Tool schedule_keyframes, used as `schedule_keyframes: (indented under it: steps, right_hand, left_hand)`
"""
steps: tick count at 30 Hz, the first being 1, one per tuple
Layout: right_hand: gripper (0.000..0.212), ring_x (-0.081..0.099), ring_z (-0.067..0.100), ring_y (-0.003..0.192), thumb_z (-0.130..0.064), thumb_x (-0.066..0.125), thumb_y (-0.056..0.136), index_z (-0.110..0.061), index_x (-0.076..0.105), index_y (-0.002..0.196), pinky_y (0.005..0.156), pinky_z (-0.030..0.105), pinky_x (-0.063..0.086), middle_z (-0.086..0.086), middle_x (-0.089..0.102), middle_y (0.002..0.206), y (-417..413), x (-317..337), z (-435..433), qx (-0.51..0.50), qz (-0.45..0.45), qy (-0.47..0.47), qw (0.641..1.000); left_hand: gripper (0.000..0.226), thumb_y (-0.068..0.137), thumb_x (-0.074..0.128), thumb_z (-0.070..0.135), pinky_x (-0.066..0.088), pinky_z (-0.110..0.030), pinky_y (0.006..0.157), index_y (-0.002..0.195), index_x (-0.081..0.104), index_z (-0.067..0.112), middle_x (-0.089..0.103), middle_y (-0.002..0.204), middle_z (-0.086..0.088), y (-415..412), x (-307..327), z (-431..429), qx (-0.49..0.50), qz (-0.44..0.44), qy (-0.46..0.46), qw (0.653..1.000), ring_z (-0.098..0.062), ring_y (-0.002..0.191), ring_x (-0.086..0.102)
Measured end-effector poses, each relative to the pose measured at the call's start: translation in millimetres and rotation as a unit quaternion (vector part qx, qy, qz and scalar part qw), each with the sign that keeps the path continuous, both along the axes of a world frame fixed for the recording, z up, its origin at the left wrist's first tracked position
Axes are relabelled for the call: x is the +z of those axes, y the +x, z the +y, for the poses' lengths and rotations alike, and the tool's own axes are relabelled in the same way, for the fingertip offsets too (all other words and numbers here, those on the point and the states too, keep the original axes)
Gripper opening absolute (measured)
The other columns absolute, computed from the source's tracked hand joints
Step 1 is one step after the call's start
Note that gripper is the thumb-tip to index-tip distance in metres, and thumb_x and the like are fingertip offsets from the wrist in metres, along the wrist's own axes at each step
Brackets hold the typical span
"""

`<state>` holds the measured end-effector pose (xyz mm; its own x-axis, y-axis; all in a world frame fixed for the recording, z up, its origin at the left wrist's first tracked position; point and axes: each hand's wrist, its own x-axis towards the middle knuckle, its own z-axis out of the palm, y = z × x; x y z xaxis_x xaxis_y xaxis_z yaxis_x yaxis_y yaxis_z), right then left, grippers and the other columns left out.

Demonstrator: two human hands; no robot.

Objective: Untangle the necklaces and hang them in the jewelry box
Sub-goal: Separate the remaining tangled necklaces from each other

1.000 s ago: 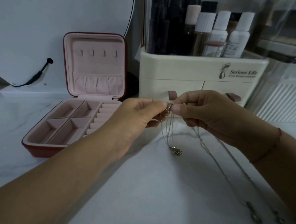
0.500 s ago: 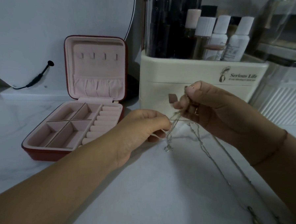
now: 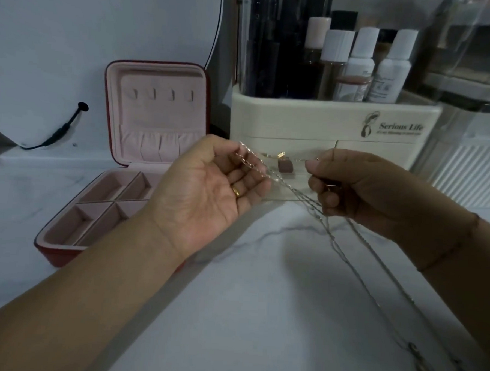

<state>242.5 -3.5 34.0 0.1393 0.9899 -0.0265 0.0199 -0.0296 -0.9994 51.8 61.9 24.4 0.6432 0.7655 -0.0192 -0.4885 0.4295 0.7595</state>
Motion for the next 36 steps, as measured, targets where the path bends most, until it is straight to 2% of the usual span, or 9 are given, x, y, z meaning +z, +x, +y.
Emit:
schedule_keyframes:
  steps: [4,8,12,15,19,22,27,30,36]
  right_hand:
    - [0.014,0.05,0.012,0.047,-0.013,0.059,0.088,-0.011,0.055,0.075,0.04,0.02,0.041,0.006,0.057,0.065,2,-1,1,-0.032,-0.031,0.023,0.999]
    - [0.012,0.053,0.013,0.052,-0.018,0.06,0.083,-0.011,0.052,0.078,0.044,0.02,0.042,0.006,0.059,0.068,-2,5,-3,0.008,-0.017,0.109,0.994]
    - [0.013,0.063,0.016,0.06,-0.019,0.064,0.079,-0.01,0.055,0.079,0.052,0.02,0.047,0.007,0.066,0.072,-12,9,-7,0.068,-0.029,0.192,0.979]
    - [0.015,0.067,0.02,0.073,-0.023,0.066,0.075,-0.01,0.058,0.08,0.063,0.024,0.052,0.008,0.071,0.08,-15,11,-9,0.093,-0.032,0.216,0.971]
    - [0.022,0.064,0.026,0.082,-0.023,0.066,0.073,-0.006,0.057,0.082,0.077,0.034,0.051,0.007,0.072,0.087,-14,12,-9,0.101,-0.028,0.233,0.967]
    - [0.023,0.06,0.022,0.078,-0.025,0.068,0.072,-0.006,0.06,0.082,0.07,0.028,0.049,0.01,0.068,0.085,-12,13,-9,0.077,-0.063,0.237,0.967]
    - [0.018,0.048,0.011,0.057,-0.025,0.071,0.07,-0.01,0.066,0.079,0.054,0.021,0.042,-0.002,0.065,0.067,-12,9,-9,0.068,-0.125,0.207,0.968]
    - [0.018,0.047,0.008,0.055,-0.022,0.068,0.071,-0.007,0.067,0.081,0.053,0.018,0.04,-0.001,0.063,0.063,-13,9,-9,0.07,-0.128,0.191,0.971]
    - [0.016,0.05,0.013,0.063,-0.024,0.066,0.078,-0.015,0.071,0.091,0.059,0.019,0.044,-0.004,0.063,0.067,-8,8,-7,0.049,-0.121,0.184,0.974]
  left_hand:
    - [0.007,0.076,0.06,0.019,0.042,-0.017,0.042,0.074,0.054,0.014,0.048,0.055,0.003,3,-3,1,0.004,0.025,0.015,1.0,-0.007,0.047,0.046]
    - [0.009,0.075,0.06,0.02,0.031,-0.015,0.038,0.077,0.053,0.016,0.037,0.045,0.008,1,-4,4,0.012,0.044,0.036,0.998,-0.004,0.039,0.035]
    - [0.01,0.072,0.062,0.023,0.039,-0.016,0.045,0.077,0.055,0.017,0.044,0.052,0.006,4,-6,0,0.019,0.076,0.073,0.994,-0.006,0.048,0.041]
    - [0.014,0.07,0.062,0.028,0.047,-0.02,0.061,0.079,0.064,0.017,0.059,0.066,0.004,6,-8,-4,0.039,0.119,0.159,0.979,-0.008,0.063,0.054]
    - [0.037,0.082,0.061,0.032,0.052,-0.024,0.082,0.109,0.066,0.007,0.07,0.095,-0.002,7,-6,-10,0.008,0.136,0.244,0.96,-0.013,0.091,0.063]
    - [0.042,0.079,0.06,0.034,0.054,-0.026,0.08,0.112,0.066,0.008,0.07,0.092,-0.003,4,-3,-14,-0.018,0.127,0.244,0.961,-0.015,0.087,0.066]
    - [0.028,0.065,0.069,0.022,0.056,-0.024,0.073,0.091,0.07,0.012,0.07,0.071,-0.001,5,-6,-18,-0.015,0.16,0.241,0.957,-0.014,0.069,0.068]
    - [0.019,0.067,0.067,0.025,0.056,-0.024,0.074,0.082,0.074,0.014,0.072,0.074,-0.004,4,-7,-17,-0.003,0.18,0.248,0.952,-0.014,0.072,0.069]
    - [0.025,0.074,0.062,0.028,0.054,-0.026,0.084,0.091,0.074,0.013,0.075,0.086,-0.006,6,-9,-16,0.024,0.204,0.251,0.946,-0.013,0.084,0.07]
